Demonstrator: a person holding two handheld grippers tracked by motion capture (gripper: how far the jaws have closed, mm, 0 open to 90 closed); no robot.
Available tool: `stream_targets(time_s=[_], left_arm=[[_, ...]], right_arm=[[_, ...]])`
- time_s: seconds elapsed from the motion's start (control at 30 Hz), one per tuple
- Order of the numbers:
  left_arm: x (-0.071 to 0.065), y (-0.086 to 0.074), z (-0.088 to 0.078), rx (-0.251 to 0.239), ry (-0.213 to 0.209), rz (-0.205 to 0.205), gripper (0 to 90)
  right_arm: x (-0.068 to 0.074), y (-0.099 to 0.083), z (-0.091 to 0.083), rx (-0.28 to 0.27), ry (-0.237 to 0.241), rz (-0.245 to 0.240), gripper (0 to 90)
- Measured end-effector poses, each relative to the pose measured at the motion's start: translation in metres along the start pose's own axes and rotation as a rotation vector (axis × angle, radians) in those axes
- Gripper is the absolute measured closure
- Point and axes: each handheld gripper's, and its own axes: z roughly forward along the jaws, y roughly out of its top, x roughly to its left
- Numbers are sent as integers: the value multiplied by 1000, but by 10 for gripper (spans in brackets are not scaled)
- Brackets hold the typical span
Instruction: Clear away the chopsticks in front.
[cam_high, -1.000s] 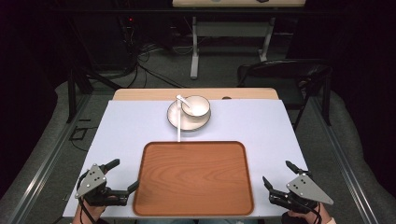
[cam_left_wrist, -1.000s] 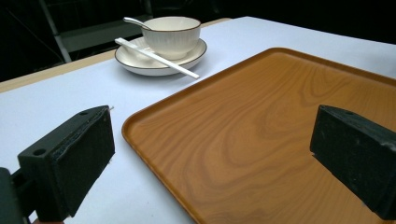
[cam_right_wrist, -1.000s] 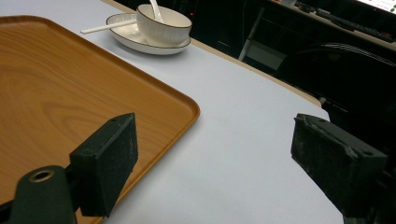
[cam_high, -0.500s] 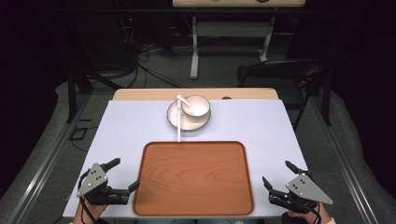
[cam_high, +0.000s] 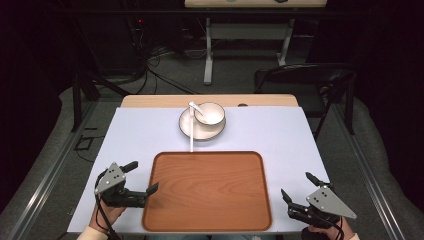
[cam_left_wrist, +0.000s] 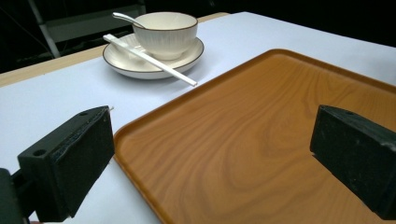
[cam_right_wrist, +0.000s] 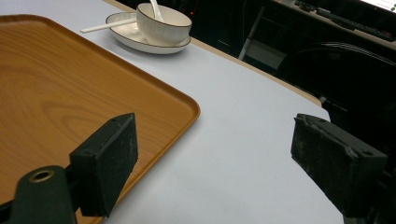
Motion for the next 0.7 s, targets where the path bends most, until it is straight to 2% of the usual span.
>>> stream_targets(time_s=[0.1,0.4,0.6,0.7], left_arm=[[3,4,6,4,-3,-10,0],[13,22,28,12,8,1,0],[20,34,41,29,21,-13,0],[24,41,49,32,20,-32,0]], right_arm=[[0,0,0,0,0,0,143],[1,0,-1,-2,-3,-4,143],[0,0,0,1,-4,-2,143],[0,0,-1,1,-2,-3,143]])
